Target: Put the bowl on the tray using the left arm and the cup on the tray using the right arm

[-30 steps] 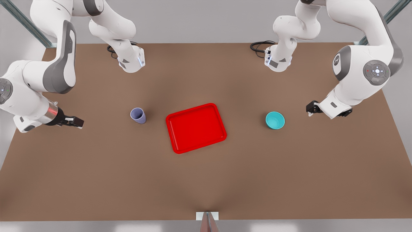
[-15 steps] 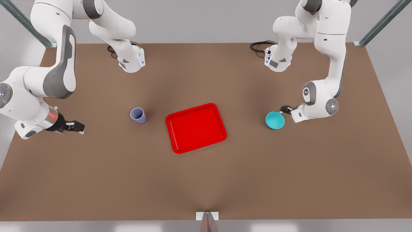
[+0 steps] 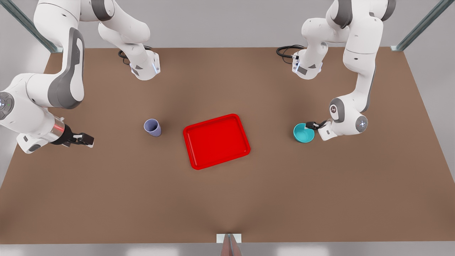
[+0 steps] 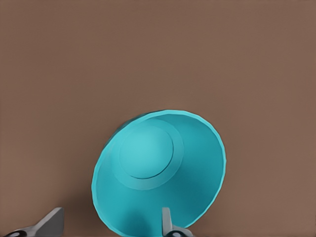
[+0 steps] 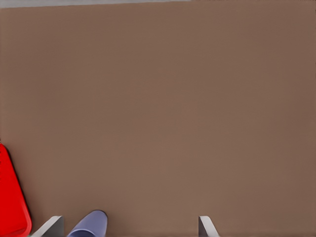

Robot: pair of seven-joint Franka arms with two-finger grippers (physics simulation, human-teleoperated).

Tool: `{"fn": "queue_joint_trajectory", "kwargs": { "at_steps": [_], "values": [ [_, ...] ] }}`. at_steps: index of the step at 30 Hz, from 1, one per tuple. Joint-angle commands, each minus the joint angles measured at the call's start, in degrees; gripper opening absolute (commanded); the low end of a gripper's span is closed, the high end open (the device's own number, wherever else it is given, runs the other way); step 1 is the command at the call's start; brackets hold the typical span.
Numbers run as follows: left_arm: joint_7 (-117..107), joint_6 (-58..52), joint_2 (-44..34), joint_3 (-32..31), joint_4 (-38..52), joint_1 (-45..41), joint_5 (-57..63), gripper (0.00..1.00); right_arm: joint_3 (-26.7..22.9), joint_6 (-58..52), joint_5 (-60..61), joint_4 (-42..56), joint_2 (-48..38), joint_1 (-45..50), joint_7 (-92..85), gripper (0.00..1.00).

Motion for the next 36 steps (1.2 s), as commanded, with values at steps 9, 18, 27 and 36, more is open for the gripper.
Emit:
{"fn": "queue_joint_trajectory", "kwargs": {
  "at_steps": [9,18,27,36],
  "values": [
    [-0.35,0.58,1.21,-0.32,0.35,-0.5,-1.75,0.34,-0.09,-0.09,0.0,-0.09,0.23,-0.18,-0.26,1.0],
    [-2.9,1.46,2.18,-0.5,2.37,-0.76,-1.74,0.21,-0.09,-0.53,0.18,-0.09,0.31,-0.71,-0.18,1.0],
    [-52.18,-4.43,3.84,-1.98,18.0,-23.42,-2.54,0.21,-0.09,1.76,0.26,0.09,0.75,-0.71,0.17,1.0],
    [-80.51,-9.26,19.93,-8.67,41.31,-29.85,-1.92,0.21,-0.09,0.88,0.26,-0.17,0.84,-1.42,-0.18,1.0]
  ]
}}
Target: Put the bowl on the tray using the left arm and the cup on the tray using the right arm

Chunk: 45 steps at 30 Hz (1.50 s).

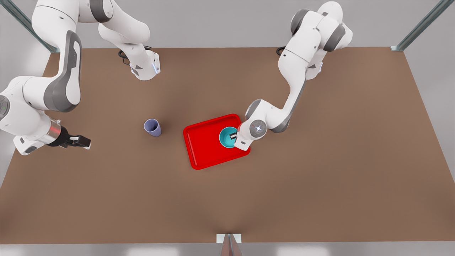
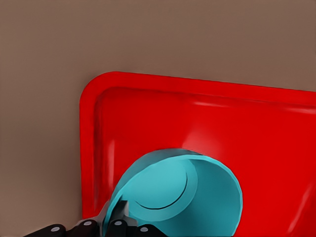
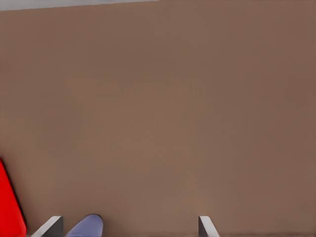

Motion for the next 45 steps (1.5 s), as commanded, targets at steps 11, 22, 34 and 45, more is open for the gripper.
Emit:
{"fn": "queue_joint_trajectory", "kwargs": {
  "at_steps": [11,22,34,45],
  "values": [
    [4.0,0.77,1.26,-0.1,-0.84,0.36,-2.16,1.0,0.0,0.0,0.09,0.0,0.26,-0.44,-0.21,1.0],
    [51.02,-53.38,-17.98,9.56,21.24,14.95,25.61,1.0,1.85,6.06,0.0,-9.48,4.39,1.06,-0.12,1.0],
    [50.94,-44.06,-25.46,8.42,11.64,17.41,25.0,1.0,7.73,21.53,0.09,-29.79,-3.08,1.14,2.08,1.0],
    [51.02,-43.18,-26.34,11.32,11.64,18.12,22.98,1.0,10.2,20.04,3.25,-34.72,-4.66,2.72,2.25,0.96]
  ]
}}
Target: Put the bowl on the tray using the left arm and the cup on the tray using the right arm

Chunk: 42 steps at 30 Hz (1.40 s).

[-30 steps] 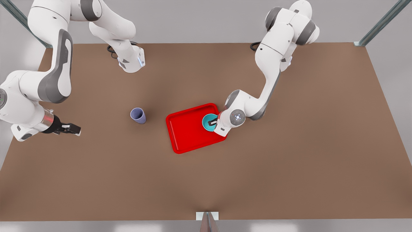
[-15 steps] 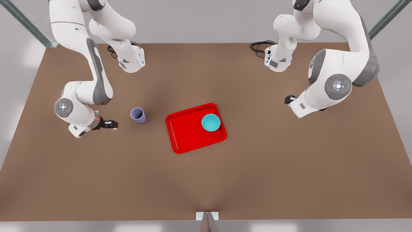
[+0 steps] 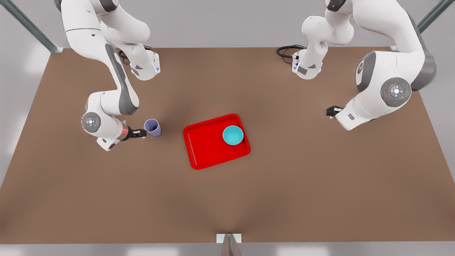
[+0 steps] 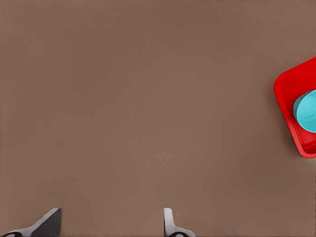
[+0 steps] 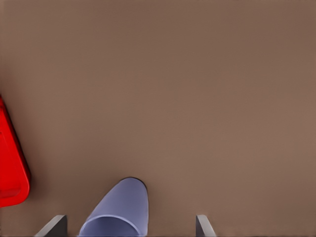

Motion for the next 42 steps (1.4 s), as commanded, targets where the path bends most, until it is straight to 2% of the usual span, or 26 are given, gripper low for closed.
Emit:
{"fn": "queue_joint_trajectory", "kwargs": {
  "at_steps": [1,4,5,8,15,17,21,28,33,34,36,37,42],
  "values": [
    [-0.05,-1.22,-0.39,-0.09,0.0,-0.08,-1.18,1.0,0.0,0.0,-0.43,-0.04,0.0,-0.26,0.01,0.96],
    [0.04,-0.88,0.49,-0.62,0.0,-0.17,-1.97,1.0,0.0,1.94,-0.79,-2.5,-0.61,-0.26,0.01,0.97],
    [0.04,-0.88,0.49,-0.62,0.0,-0.17,-2.06,1.0,0.0,1.94,-1.66,-2.68,-0.7,-0.26,0.01,1.0],
    [-0.05,-1.32,0.49,-0.53,0.0,-0.17,-2.85,1.0,-0.27,1.94,-3.25,-4.35,-0.96,-0.53,0.01,1.0],
    [-0.05,-2.28,0.22,-0.7,-0.09,-0.17,-2.85,1.0,0.0,2.81,-3.25,-11.2,-7.64,0.96,0.19,1.0],
    [0.04,-2.55,0.22,-0.79,-0.09,-0.26,-2.85,1.0,0.0,5.8,-3.25,-14.54,-7.99,1.84,1.77,1.0],
    [0.04,-2.64,0.05,-0.79,-0.09,-0.26,-2.85,1.0,0.0,12.92,-3.16,-18.67,-7.2,1.76,3.26,1.0],
    [0.04,-2.63,-0.04,-0.79,0.0,-0.26,-2.85,1.0,-0.09,14.59,-3.16,-20.25,-5.27,1.67,3.26,1.0],
    [0.04,-2.81,0.05,-0.79,0.0,-0.26,-2.85,1.0,-0.09,14.42,-3.16,-20.96,-4.74,1.76,3.26,0.96],
    [0.04,-2.63,0.05,-0.79,-0.09,-0.26,-2.85,1.0,-0.09,14.33,-3.16,-21.13,-4.74,1.76,3.26,0.94],
    [0.04,-2.81,-0.3,-0.79,-0.09,-0.26,-2.85,1.0,-0.09,14.33,-3.16,-21.13,-4.74,1.76,3.26,0.44],
    [0.04,-3.34,-0.3,-0.97,0.0,-0.26,-2.85,1.0,-0.09,14.33,-3.16,-21.13,-4.65,1.85,3.26,0.28],
    [-0.05,-3.78,-0.39,-0.97,0.0,-0.26,-2.85,1.0,0.0,14.59,-2.72,-20.69,-2.98,1.93,3.26,0.21]
  ]
}}
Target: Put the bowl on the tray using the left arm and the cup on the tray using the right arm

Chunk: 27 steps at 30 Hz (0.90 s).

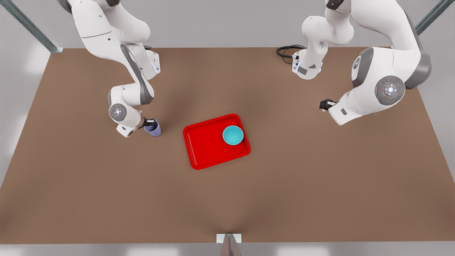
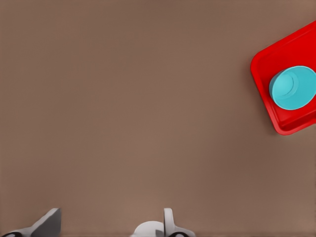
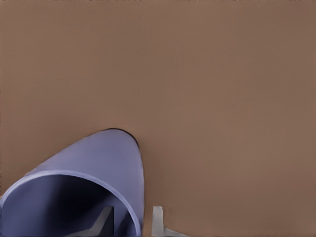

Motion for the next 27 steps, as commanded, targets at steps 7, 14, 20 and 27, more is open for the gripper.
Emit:
{"fn": "queue_joint_trajectory", "kwargs": {
  "at_steps": [7,14,20,27],
  "values": [
    [0.01,0.0,0.26,0.09,0.53,0.03,0.09,1.0,0.0,-0.08,0.0,0.44,-0.17,-0.03,0.0,0.21],
    [-0.17,-0.08,0.43,0.18,0.53,0.03,0.09,1.0,0.0,-2.28,0.0,2.9,0.1,-0.03,0.08,0.21],
    [-0.26,0.0,1.05,0.18,0.09,0.03,0.27,1.0,0.17,-7.73,0.0,14.24,2.38,6.82,10.54,0.21],
    [-0.52,0.09,1.05,0.18,0.09,-0.06,0.27,1.0,0.43,-7.56,2.29,25.23,10.55,16.84,17.31,0.21]
  ]
}}
